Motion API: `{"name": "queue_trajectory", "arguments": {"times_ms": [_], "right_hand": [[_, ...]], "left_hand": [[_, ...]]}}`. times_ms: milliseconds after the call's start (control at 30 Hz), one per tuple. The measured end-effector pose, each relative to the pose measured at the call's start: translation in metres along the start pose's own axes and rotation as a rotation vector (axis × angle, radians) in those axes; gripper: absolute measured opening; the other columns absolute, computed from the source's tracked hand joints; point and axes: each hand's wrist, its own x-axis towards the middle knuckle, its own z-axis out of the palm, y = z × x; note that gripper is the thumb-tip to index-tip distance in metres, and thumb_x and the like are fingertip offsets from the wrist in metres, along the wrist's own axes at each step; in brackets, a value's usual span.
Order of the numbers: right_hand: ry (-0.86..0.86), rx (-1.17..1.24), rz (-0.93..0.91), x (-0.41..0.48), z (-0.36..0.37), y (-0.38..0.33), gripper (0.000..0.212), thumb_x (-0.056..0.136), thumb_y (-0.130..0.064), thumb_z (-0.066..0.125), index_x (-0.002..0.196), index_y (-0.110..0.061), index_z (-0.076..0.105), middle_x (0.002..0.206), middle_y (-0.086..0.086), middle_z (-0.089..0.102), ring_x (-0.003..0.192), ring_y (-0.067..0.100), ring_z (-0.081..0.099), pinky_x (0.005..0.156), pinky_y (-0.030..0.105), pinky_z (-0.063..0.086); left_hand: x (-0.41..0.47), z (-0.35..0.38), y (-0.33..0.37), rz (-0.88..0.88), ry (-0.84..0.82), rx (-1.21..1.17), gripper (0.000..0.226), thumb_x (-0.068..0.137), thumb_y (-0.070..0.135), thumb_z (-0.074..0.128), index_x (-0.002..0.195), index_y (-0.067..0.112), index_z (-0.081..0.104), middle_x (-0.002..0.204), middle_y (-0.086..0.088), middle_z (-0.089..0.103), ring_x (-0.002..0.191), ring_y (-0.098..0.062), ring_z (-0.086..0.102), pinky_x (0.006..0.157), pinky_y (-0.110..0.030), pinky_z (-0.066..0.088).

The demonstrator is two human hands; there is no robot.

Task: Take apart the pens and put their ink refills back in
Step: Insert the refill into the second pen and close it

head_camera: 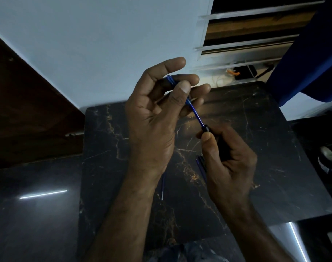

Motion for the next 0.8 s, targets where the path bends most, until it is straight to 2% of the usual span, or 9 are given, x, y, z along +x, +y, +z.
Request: {"name": "queue_trajectory", "arguments": {"times_ms": [133, 200, 367, 467, 633, 800], "right_hand": [[0.004, -0.037, -0.017, 0.002, 0.005, 0.001, 0.028, 0.109, -0.024, 0.055, 0.098, -0.005, 0.072, 0.075, -0.011, 0.057, 0.06, 0.011, 0.054, 0.053, 0.031, 0.045], [0.001, -0.038, -0.029, 0.005, 0.006, 0.0, 0.03, 0.109, -0.024, 0.054, 0.098, -0.004, 0.073, 0.076, -0.013, 0.057, 0.06, 0.01, 0.054, 0.056, 0.026, 0.043], [0.016, -0.071, -0.044, 0.009, 0.007, -0.001, 0.027, 0.108, -0.021, 0.055, 0.103, -0.004, 0.076, 0.083, -0.018, 0.061, 0.069, -0.006, 0.054, 0.067, 0.01, 0.039], [0.027, -0.045, -0.008, 0.009, 0.008, 0.002, 0.029, 0.107, -0.023, 0.056, 0.102, -0.002, 0.075, 0.081, -0.009, 0.065, 0.066, 0.0, 0.055, 0.064, 0.015, 0.04], [0.04, -0.043, 0.004, 0.005, 0.009, 0.003, 0.021, 0.103, -0.021, 0.062, 0.102, -0.001, 0.065, 0.08, -0.009, 0.057, 0.064, 0.009, 0.057, 0.055, 0.022, 0.046], [0.016, -0.15, -0.105, 0.005, 0.008, 0.001, 0.015, 0.101, -0.013, 0.067, 0.094, 0.0, 0.064, 0.077, -0.001, 0.057, 0.061, 0.011, 0.052, 0.055, 0.016, 0.041]], "left_hand": [[-0.003, 0.0, -0.005, -0.034, 0.043, -0.011, 0.027, 0.107, -0.009, 0.059, 0.132, 0.003, 0.062, 0.107, -0.007, 0.081, 0.102, -0.025, 0.083, 0.085, -0.035, 0.066], [-0.004, -0.001, -0.008, -0.055, 0.034, 0.0, 0.026, 0.106, -0.008, 0.06, 0.131, 0.001, 0.063, 0.107, -0.008, 0.082, 0.1, -0.024, 0.083, 0.084, -0.034, 0.066], [-0.009, -0.003, -0.017, -0.082, -0.022, 0.078, 0.021, 0.103, -0.008, 0.066, 0.122, 0.0, 0.068, 0.103, -0.007, 0.082, 0.096, -0.018, 0.083, 0.084, -0.03, 0.065], [-0.011, -0.007, -0.021, -0.084, -0.048, 0.146, 0.014, 0.103, -0.006, 0.067, 0.115, 0.0, 0.071, 0.101, -0.005, 0.08, 0.099, -0.013, 0.081, 0.081, -0.025, 0.062], [-0.011, -0.014, -0.024, -0.119, -0.027, 0.189, 0.014, 0.099, 0.007, 0.073, 0.112, 0.004, 0.075, 0.108, 0.006, 0.08, 0.092, -0.003, 0.075, 0.076, -0.02, 0.061], [-0.012, -0.015, -0.025, -0.106, 0.031, 0.193, 0.014, 0.091, 0.011, 0.081, 0.105, 0.011, 0.079, 0.1, 0.008, 0.082, 0.088, -0.001, 0.075, 0.075, -0.02, 0.06]]}}
